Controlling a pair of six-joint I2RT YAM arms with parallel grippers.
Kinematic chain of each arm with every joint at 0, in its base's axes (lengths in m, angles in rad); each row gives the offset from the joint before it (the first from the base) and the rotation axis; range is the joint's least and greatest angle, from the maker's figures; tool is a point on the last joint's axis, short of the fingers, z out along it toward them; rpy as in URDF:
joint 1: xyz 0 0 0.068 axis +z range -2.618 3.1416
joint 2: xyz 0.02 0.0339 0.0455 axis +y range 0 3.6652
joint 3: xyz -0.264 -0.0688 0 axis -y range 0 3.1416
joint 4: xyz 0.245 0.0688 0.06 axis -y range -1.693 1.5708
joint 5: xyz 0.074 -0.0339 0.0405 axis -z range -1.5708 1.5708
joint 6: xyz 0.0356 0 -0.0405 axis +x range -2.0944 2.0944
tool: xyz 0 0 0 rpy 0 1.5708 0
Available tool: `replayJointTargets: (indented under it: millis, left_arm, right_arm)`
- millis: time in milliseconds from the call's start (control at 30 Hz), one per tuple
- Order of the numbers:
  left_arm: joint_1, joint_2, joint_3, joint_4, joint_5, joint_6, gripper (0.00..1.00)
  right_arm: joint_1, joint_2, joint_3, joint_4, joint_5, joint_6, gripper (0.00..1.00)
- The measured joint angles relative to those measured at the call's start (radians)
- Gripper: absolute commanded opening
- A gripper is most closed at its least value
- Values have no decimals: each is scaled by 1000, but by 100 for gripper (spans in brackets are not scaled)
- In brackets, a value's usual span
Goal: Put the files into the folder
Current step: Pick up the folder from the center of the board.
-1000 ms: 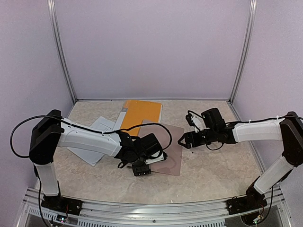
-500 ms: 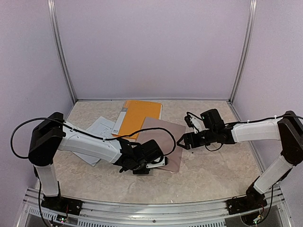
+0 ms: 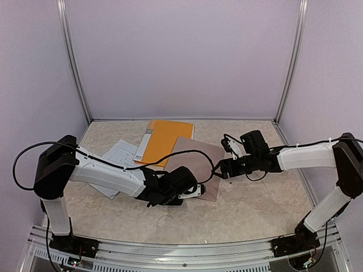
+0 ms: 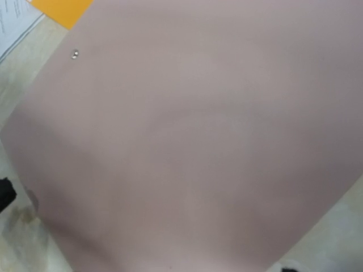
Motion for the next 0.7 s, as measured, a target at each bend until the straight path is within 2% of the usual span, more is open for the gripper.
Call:
replayJointTargets:
  millis: [167, 333, 400, 500, 700]
  left_arm:
    - [0, -4, 0, 21, -20, -16, 2]
    - [3, -29, -10, 10, -7, -45, 57]
    - [5, -50, -29, 6, 5, -46, 67]
    - [10, -85, -76, 6, 32, -47, 70]
    - [41, -131, -148, 31, 79, -26, 69]
  right_arm:
    - [-14, -6, 26, -45, 18, -3, 75]
    - [-47, -29, 55, -75, 33, -13, 75]
    - [-59, -32, 57, -78, 35, -15, 75]
    - [-65, -32, 57, -87, 33, -16, 75]
    - [-66, -26, 56, -84, 12, -15, 74]
